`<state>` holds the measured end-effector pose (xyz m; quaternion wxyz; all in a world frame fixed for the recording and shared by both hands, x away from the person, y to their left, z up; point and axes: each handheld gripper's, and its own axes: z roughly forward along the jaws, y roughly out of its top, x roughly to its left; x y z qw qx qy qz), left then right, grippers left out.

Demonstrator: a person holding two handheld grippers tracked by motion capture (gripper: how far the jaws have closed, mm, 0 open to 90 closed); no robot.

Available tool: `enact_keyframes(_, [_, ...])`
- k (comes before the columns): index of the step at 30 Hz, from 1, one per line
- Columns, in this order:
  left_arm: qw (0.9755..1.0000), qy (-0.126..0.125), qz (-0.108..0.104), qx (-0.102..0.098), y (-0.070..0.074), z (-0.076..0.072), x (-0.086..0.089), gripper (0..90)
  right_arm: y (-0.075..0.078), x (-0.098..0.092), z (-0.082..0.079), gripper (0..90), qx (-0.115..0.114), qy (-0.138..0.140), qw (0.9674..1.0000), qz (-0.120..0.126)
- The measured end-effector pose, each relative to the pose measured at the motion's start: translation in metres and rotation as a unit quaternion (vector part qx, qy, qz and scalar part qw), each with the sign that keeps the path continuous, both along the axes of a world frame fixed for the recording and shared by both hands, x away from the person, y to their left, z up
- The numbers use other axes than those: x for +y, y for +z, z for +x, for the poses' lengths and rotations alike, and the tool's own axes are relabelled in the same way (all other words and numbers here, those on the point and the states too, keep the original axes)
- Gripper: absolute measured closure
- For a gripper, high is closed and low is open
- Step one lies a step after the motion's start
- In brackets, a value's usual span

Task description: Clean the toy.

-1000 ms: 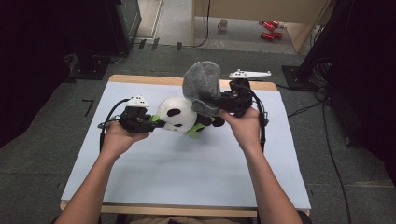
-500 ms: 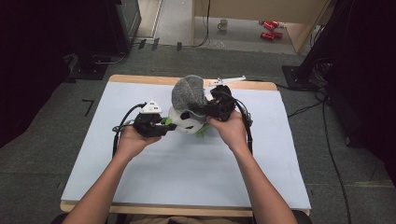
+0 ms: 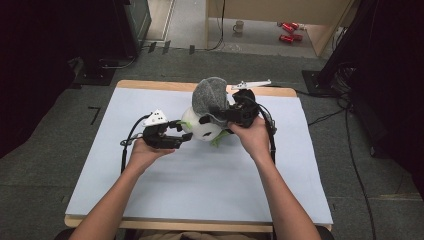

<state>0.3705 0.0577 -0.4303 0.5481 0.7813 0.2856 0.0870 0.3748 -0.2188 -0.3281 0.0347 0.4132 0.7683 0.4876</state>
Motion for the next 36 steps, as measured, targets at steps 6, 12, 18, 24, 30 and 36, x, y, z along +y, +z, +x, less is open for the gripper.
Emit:
enact_keyframes(6, [0.9991,0.019,-0.009,-0.038,0.0,-0.003,-0.006,58.6,0.009,-0.001,0.0,81.4,0.001,-0.007,0.9999,-0.008])
enact_keyframes(12, [0.999,0.03,-0.019,-0.027,0.01,-0.006,-0.007,67.0,0.042,0.021,-0.016,81.4,-0.026,0.027,0.9991,0.019])
enact_keyframes(18, [0.9982,0.034,-0.022,-0.044,0.021,-0.013,-0.012,67.6,0.03,0.06,-0.018,81.3,0.017,0.083,0.9959,0.03])
enact_keyframes(24, [0.9986,0.029,0.001,-0.045,0.022,-0.016,-0.02,70.4,0.003,0.06,-0.003,81.6,0.047,0.066,0.9964,-0.024])
enact_keyframes(30, [0.9987,0.022,0.008,-0.046,0.019,-0.015,-0.02,71.3,0.015,0.028,-0.002,81.6,0.016,0.009,0.9984,-0.053])
enact_keyframes(36, [0.9986,0.014,0.013,-0.05,0.018,-0.016,-0.024,71.3,0.018,0.002,-0.001,81.6,0.019,-0.009,0.9986,-0.049])
